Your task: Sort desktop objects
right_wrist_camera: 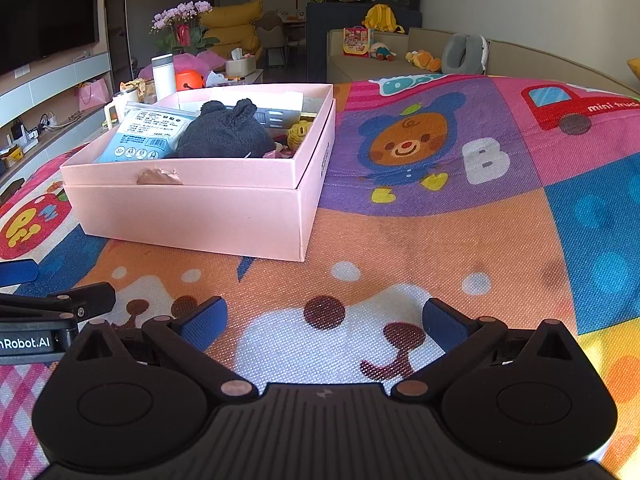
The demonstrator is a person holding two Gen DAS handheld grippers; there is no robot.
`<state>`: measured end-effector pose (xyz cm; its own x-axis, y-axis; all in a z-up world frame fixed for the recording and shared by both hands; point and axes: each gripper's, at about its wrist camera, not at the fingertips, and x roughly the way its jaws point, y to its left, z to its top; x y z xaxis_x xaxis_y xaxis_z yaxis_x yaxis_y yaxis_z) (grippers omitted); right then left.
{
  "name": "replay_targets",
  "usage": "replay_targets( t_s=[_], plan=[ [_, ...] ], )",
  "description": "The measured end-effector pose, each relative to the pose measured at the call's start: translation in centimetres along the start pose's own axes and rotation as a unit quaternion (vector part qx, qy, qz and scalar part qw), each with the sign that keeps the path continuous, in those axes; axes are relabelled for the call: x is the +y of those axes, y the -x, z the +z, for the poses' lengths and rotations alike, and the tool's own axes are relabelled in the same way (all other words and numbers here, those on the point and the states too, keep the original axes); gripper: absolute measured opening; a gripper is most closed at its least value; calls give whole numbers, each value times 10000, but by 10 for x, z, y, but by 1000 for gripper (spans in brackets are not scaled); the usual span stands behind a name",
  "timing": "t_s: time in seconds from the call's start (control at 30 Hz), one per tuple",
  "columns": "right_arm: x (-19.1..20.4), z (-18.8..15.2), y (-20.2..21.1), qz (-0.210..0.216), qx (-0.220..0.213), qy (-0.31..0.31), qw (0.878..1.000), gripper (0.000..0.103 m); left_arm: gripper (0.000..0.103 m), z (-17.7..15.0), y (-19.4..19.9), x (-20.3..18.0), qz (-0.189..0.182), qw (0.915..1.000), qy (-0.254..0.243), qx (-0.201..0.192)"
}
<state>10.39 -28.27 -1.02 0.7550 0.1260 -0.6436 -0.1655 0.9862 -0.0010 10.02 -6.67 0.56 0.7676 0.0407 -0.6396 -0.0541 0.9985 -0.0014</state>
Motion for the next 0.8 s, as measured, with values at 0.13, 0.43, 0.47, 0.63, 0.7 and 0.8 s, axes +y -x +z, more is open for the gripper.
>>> replay_targets(
  t_s=[0.13,0.43,0.47,0.63,0.7,0.8],
  plan=[
    [0,0,0,-1,0,2,10000,103,103,0,0,0,4,10000,-5,1],
    [-1,0,1,-1,1,-1,10000,103,103,0,0,0,6,10000,-7,0],
    [0,0,0,-1,1,-1,10000,103,103,0,0,0,8,10000,-10,-1],
    [0,0,0,0,1,-3,10000,103,103,0,0,0,7,10000,-8,-1],
    [0,0,0,-3,2,0,10000,103,103,0,0,0,8,10000,-9,0],
    [-2,-1,2,1,2,-5,10000,103,103,0,0,0,6,10000,-7,-1]
  ],
)
